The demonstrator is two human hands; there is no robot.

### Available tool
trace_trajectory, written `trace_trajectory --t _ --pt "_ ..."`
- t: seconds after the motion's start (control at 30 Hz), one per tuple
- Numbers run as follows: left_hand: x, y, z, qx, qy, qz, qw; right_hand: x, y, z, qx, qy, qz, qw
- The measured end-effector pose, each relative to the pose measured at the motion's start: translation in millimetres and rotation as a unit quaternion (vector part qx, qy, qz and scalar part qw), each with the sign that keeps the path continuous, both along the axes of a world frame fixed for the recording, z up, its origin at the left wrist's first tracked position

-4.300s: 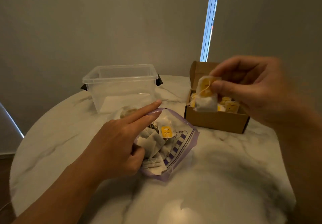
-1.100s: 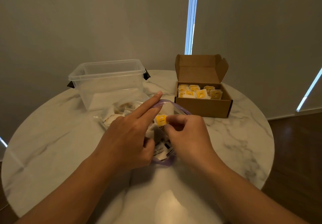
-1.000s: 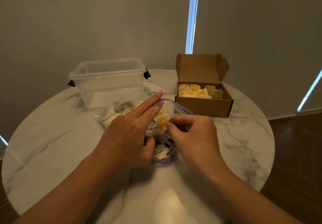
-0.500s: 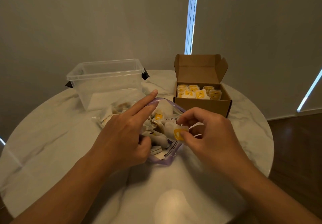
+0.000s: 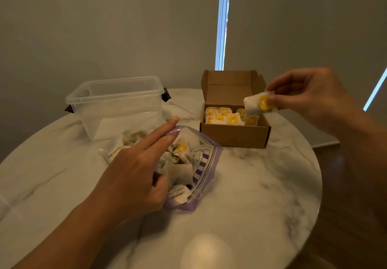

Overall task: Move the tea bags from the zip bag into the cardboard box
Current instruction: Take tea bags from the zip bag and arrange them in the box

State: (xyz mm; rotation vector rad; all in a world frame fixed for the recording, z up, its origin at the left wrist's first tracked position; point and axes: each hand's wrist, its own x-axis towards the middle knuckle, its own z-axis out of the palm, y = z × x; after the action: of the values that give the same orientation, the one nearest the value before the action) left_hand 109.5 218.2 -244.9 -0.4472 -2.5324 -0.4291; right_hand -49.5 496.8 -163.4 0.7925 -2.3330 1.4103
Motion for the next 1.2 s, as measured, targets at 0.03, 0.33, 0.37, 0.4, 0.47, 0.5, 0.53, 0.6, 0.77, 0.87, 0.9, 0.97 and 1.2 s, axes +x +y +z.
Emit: trace_trajectory --t 0.03,0.33,0.37,0.4,0.47,0.5,0.53,0.6,0.77,0.87,0.9,0.97,1.2 --pt "0 0 0 -0.001 -0.001 0.000 1.000 -13 0 3 0.026 0.002 -0.013 1.000" --pt "-1 -2 -2 -0.003 -0.005 0.007 1.000 -90 -32 -5 0.398 0.049 0.043 0.915" --pt "-1 -1 -1 -0.002 -0.006 0.007 1.000 -96 -36 -8 0.425 0.049 0.044 0.903" --pt "0 -1 -1 -0.003 -0.007 0.006 1.000 -100 -39 -10 0.447 0.047 0.042 0.892" --pt "0 0 -1 -0.005 -0.007 0.004 1.000 -107 -45 -16 0.482 0.042 0.037 0.874" --pt "0 0 -1 -0.005 -0.008 0.002 1.000 -110 -47 -19 0.494 0.041 0.035 0.868" --pt "0 0 -1 -0.005 -0.008 -0.001 1.000 -112 -49 -21 0.503 0.038 0.032 0.863" --pt "-1 0 -1 -0.004 -0.011 -0.003 1.000 -114 -51 -25 0.507 0.027 0.023 0.861" --pt "0 0 1 -0.002 -0.013 0.000 1.000 -114 -50 -32 0.480 0.056 -0.004 0.875" --pt "1 -1 0 0.000 -0.016 0.000 1.000 -111 -45 -31 0.470 0.120 -0.032 0.874" --pt "1 -1 0 0.001 -0.018 0.000 1.000 -109 -43 -30 0.461 0.141 -0.042 0.875" --pt "2 -1 1 0.001 -0.024 -0.002 1.000 -100 -36 -28 0.420 0.173 -0.059 0.889" --pt "4 -3 2 0.003 -0.031 -0.019 0.999 7 -27 -31 0.209 0.220 0.028 0.952"
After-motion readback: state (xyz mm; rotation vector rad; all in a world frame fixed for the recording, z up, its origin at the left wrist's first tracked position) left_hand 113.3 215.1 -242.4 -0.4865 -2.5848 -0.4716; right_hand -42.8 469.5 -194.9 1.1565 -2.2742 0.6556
